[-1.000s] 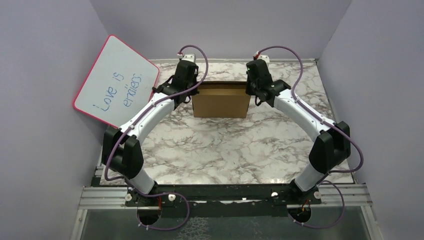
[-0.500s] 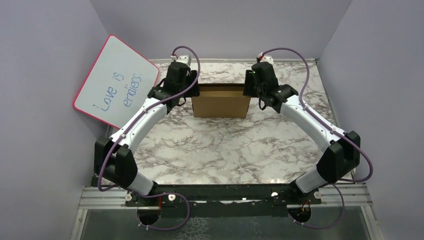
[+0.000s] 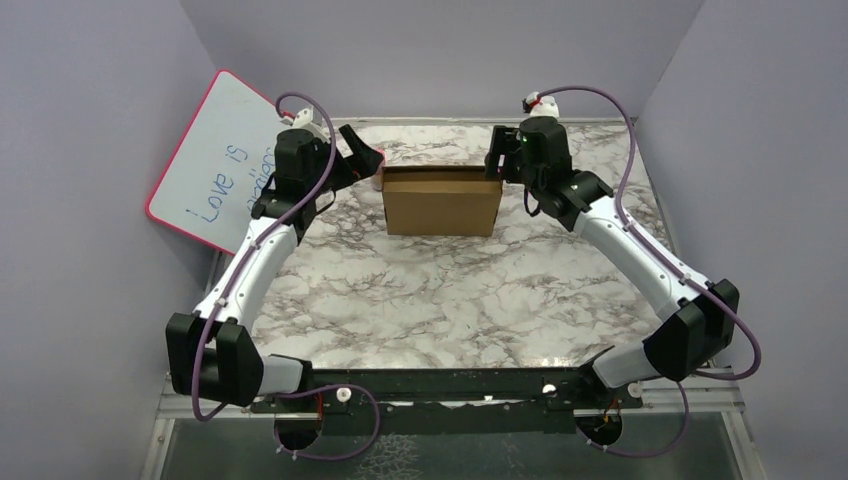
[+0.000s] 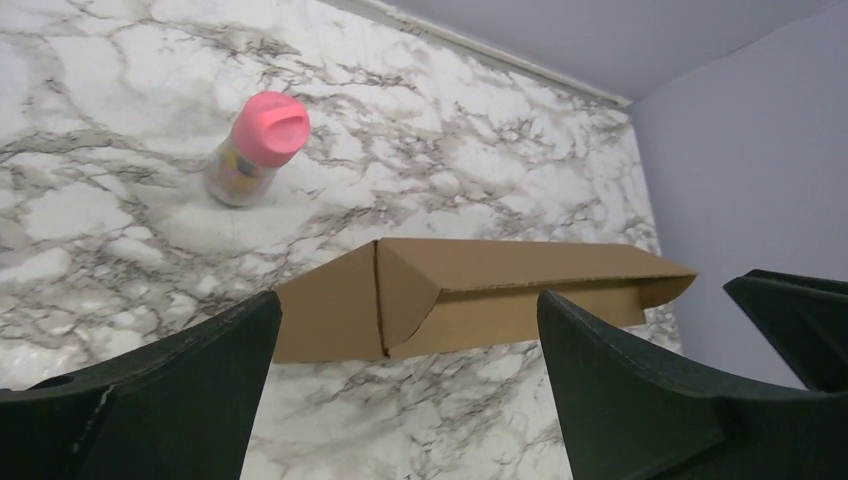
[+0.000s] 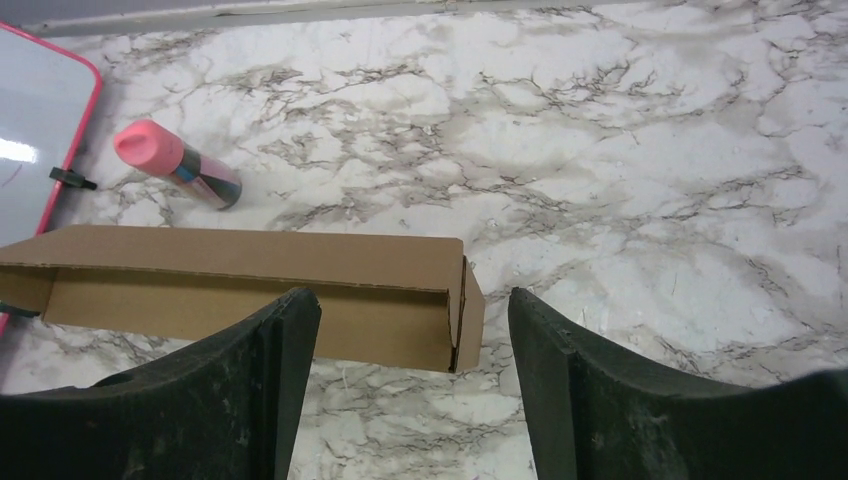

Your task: Fold the paper box

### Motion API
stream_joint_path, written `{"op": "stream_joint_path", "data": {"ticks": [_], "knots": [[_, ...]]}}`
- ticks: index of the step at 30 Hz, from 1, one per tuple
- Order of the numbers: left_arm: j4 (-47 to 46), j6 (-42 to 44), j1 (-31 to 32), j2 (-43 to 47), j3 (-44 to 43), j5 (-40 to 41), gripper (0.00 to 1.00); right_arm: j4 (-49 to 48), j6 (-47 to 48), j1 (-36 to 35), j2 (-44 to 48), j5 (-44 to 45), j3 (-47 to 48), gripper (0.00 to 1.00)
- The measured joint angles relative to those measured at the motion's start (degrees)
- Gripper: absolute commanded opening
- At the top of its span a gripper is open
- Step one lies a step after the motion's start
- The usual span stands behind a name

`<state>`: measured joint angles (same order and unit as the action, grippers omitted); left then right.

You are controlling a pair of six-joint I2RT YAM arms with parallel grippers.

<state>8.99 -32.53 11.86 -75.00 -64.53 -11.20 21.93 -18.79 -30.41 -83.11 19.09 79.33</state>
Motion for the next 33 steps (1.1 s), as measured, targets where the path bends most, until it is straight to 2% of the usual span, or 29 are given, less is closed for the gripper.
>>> {"op": "stream_joint_path", "data": {"ticks": [5,12,20,33], "knots": [[-7.06,-6.71,-0.68,-3.63,0.22,-2.84,0.99,-2.58,0.22,0.0,-1.95,0.96,0.2,0.76],[-11.72,-11.26,-1.33,-10.19,0.28,-3.58,0.98,-4.72,-0.66,0.57,-5.14,2.54,0.2,0.76],[-16.57,-13.94,-1.66,-13.38,1.29,-5.7,0.85,-7.19,-1.77,0.92,-5.73,2.58,-1.4,0.73],[-24.72,-17.35,-1.62,-9.07,13.77,-9.4,0.67,-16.5,-6.43,0.92,-3.43,0.28,-11.8,0.67]]}}
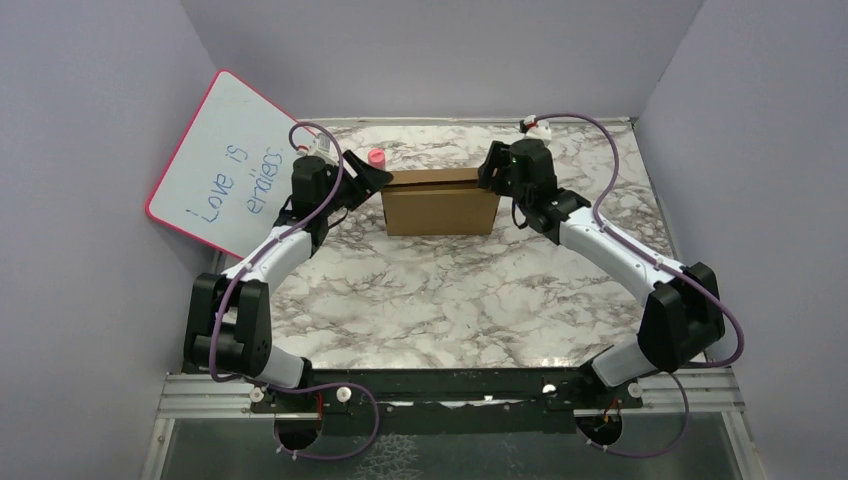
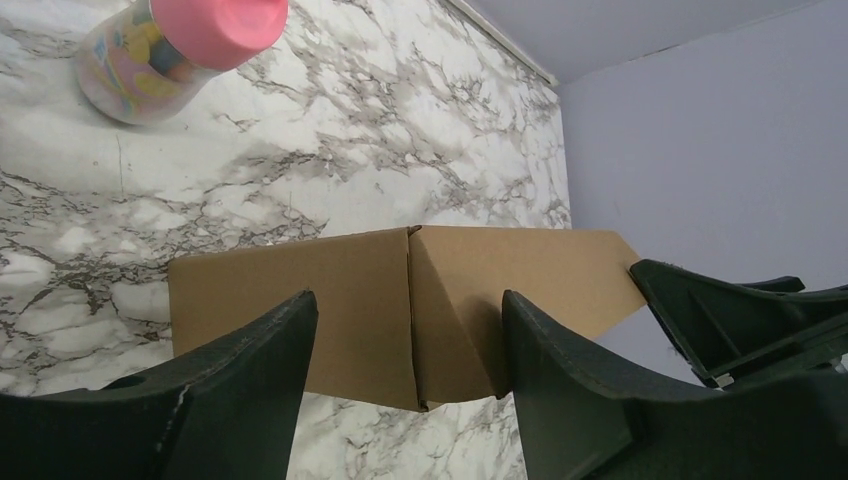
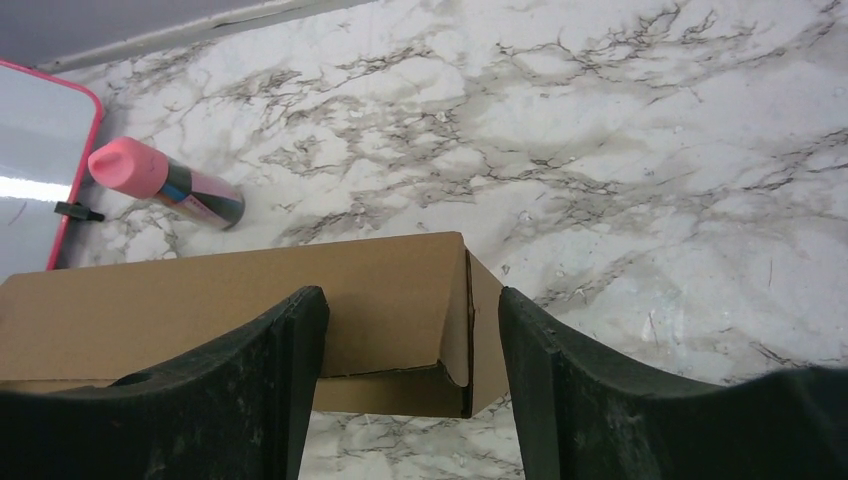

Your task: Fold the paper box

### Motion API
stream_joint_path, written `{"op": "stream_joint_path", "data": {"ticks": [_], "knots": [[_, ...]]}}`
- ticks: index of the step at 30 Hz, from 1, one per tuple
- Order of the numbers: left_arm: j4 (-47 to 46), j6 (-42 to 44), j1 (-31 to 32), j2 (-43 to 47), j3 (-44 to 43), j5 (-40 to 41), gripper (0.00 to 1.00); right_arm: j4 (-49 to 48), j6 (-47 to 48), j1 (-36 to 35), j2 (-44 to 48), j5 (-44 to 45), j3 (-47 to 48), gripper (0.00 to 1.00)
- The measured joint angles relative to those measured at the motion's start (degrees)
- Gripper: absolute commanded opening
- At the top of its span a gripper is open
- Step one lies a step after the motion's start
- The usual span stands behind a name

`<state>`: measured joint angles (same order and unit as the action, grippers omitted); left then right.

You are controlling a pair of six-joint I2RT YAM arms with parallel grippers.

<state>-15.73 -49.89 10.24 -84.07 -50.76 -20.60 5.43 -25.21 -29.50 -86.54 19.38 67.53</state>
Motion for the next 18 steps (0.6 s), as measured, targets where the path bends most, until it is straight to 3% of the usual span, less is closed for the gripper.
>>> {"op": "stream_joint_path", "data": {"ticks": [18], "knots": [[-5.95,-0.42,0.26,2.82,5.22,-0.46,0.44,-2.19,-1.77,3.72,5.49,-9.14,-4.26,0.77]]}}
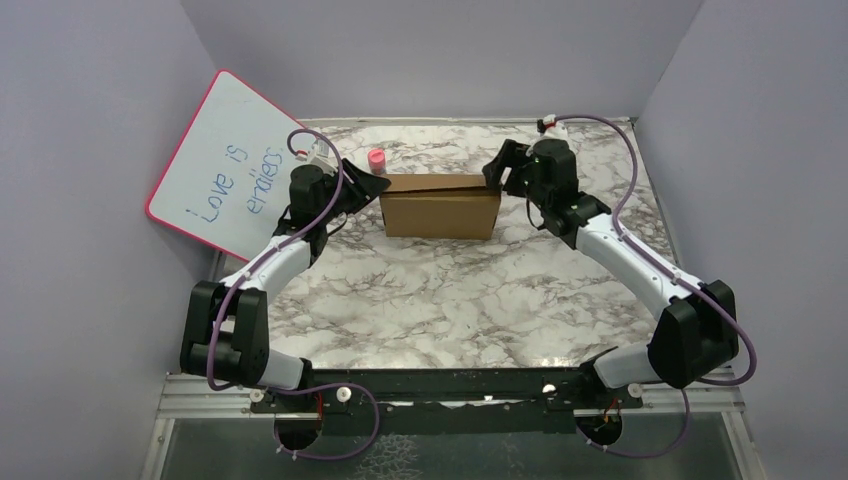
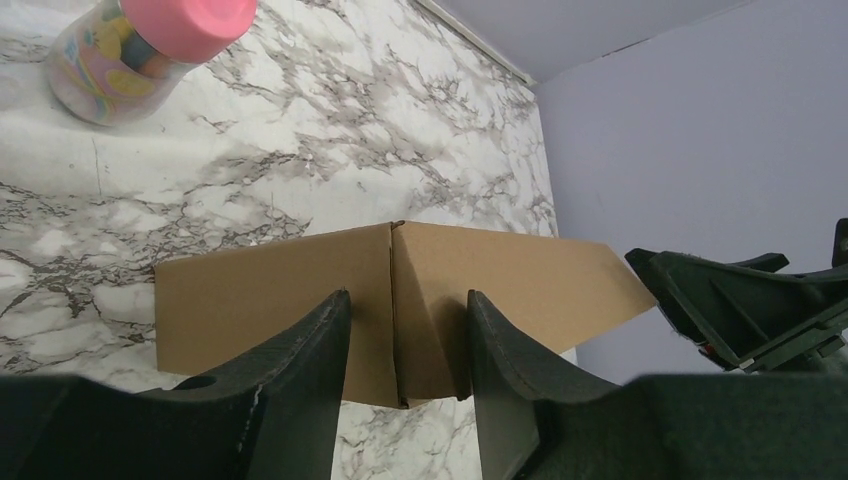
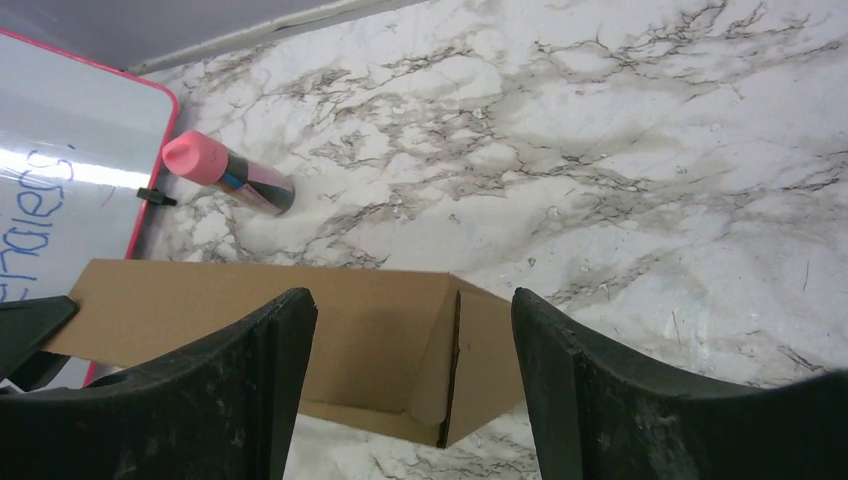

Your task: Fold the paper box

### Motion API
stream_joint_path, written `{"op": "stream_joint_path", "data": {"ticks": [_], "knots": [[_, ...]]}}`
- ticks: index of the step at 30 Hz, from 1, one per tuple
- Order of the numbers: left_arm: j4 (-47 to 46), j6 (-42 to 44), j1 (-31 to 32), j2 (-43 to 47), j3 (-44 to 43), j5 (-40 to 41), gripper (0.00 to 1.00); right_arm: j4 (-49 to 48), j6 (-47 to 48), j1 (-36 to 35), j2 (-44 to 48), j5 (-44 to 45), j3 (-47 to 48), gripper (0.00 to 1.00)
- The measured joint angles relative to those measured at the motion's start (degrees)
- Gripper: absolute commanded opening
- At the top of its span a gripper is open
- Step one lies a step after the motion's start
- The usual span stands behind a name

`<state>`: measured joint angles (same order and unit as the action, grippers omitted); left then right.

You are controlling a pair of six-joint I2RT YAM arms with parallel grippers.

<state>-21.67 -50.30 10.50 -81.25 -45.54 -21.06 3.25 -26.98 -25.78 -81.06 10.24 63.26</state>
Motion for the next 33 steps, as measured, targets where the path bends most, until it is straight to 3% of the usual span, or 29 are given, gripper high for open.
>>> {"op": "stream_joint_path", "data": {"ticks": [9,19,28,33], "knots": [[-0.7,0.13,0.02,0.04,0.04,-0.02,0.41,-0.33,-4.28,4.24,0.44,-9.11,-0.66,0.7],[-0.72,0.15,0.0,-0.04,0.07,-0.13,0.41,-8.76,-8.15,5.66,3.56,-16.72,-13.99,0.66],[-1.05,0.11,0.0,-0.04,0.5,-0.13,0.41,-12.09,-8.76,7.13,4.66,-21.0,-16.13,0.72],[-1.22,0.15,0.02,-0.04,0.59,-0.09,0.41,-12.2,-10.43,8.85,11.34,-24.48,-17.66,0.76]]}}
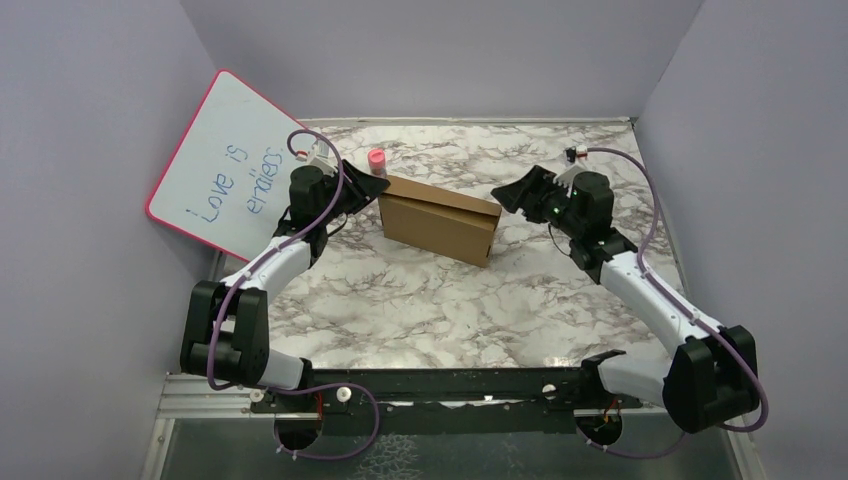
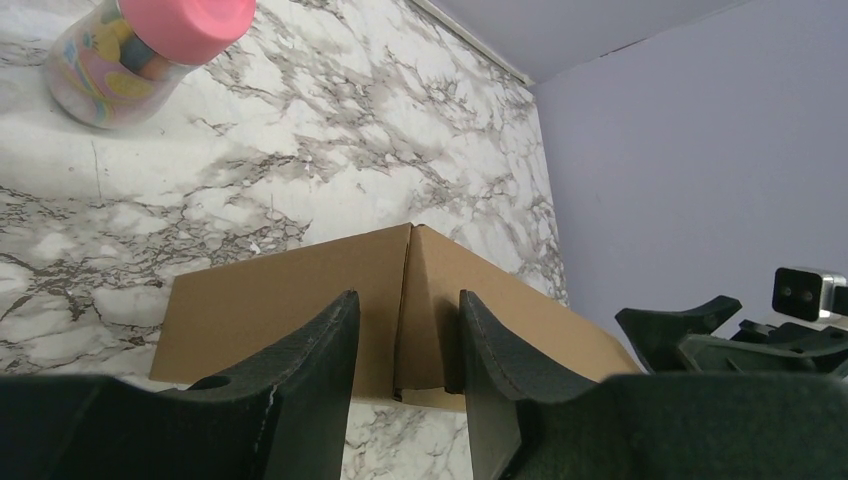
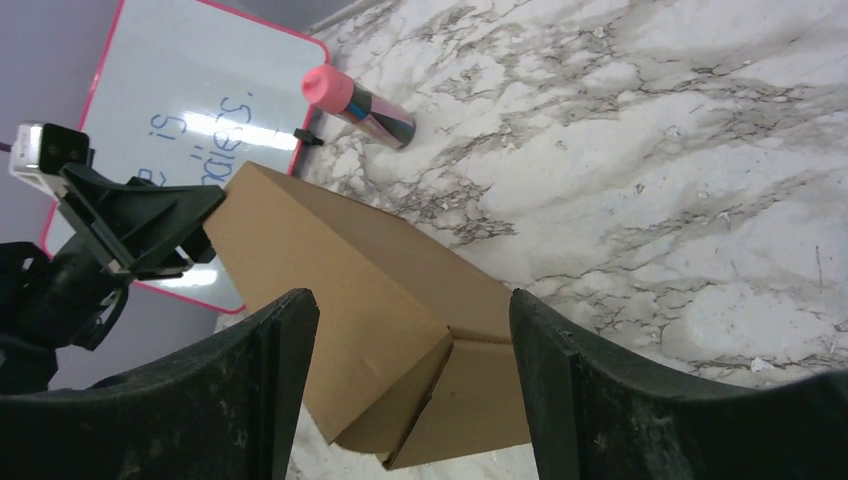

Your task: Fold the paper box

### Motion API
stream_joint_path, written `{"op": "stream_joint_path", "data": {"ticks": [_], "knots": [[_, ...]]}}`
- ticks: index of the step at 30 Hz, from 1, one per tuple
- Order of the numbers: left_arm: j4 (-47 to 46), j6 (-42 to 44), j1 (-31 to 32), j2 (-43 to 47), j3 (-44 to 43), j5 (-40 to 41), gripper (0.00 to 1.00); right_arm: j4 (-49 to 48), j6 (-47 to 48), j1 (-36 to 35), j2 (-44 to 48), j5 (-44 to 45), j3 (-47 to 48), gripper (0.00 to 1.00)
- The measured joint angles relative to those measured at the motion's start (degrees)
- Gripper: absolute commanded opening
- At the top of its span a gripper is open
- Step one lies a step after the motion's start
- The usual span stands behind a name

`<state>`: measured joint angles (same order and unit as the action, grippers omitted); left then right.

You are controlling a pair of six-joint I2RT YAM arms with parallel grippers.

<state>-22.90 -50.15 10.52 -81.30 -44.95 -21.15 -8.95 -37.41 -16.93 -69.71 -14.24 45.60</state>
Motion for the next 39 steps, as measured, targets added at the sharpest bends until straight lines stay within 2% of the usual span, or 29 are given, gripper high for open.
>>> {"op": "stream_joint_path", "data": {"ticks": [5,10,26,39], "knots": [[0.0,0.0,0.11,0.0,0.0,0.02,0.41,-0.85,-2.69,0.57,3.65,-2.62,-3.3,0.75],[0.04,0.02,0.11,0.0,0.0,0.04,0.41,-2.84,-5.88,0.66,3.91,-4.87,-8.41,0.68],[0.2,-0.04,0.35,0.0,0.55,0.07,0.45,-20.02,-9.33,0.9,2.47,-9.05,-17.86,0.61],[-2.4,-1.49,-1.84,0.04,3.48,-3.52,0.45,-34.67,-9.09,1.64,-4.61,-10.12,-20.85,0.43]]}}
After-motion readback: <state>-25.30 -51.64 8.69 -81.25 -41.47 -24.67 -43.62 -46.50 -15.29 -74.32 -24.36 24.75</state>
